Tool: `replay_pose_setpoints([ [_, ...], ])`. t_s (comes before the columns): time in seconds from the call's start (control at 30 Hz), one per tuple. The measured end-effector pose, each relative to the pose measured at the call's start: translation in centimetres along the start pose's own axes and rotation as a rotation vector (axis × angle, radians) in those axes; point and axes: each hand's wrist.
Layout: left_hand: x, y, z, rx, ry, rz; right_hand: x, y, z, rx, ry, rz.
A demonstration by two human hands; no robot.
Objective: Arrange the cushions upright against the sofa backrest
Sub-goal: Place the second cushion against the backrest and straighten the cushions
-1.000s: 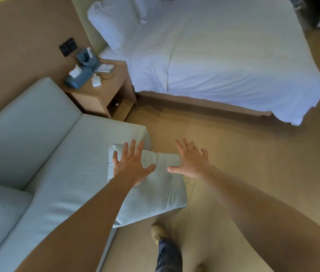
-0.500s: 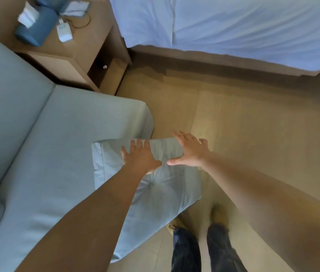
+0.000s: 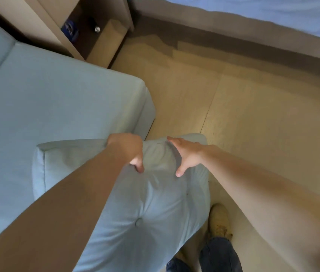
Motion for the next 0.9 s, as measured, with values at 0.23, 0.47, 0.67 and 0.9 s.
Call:
replay_pose_setpoints([
  [0.23,-6.1,6.5,2.8,-0.018,-0.140,0.192,0.1,-3.4,1.2,0.153,0.234,-0.114],
  [0.47,-7.6,9.9,0.8,0.002,-0.034,0.221,-0.7,-1.3,-1.3,0.187,0.077,-0.062],
  [0.67,-3.5,17.4,0.0,0.041,0.088,0.315,5.8,7.3,-3.8,0.240,0.192,0.125],
  [0.9,4.2,31.0,-2.9,0.195,0.170,0.598,22.2,22.5,-13.9,0.352,0.521,0.375],
])
Point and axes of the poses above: each hand's wrist, its own y-axis away from the middle knuckle, its own x-axis out of the back of the hand, z = x × y, and after that the axes turned 15 degrees about -x, right-handed
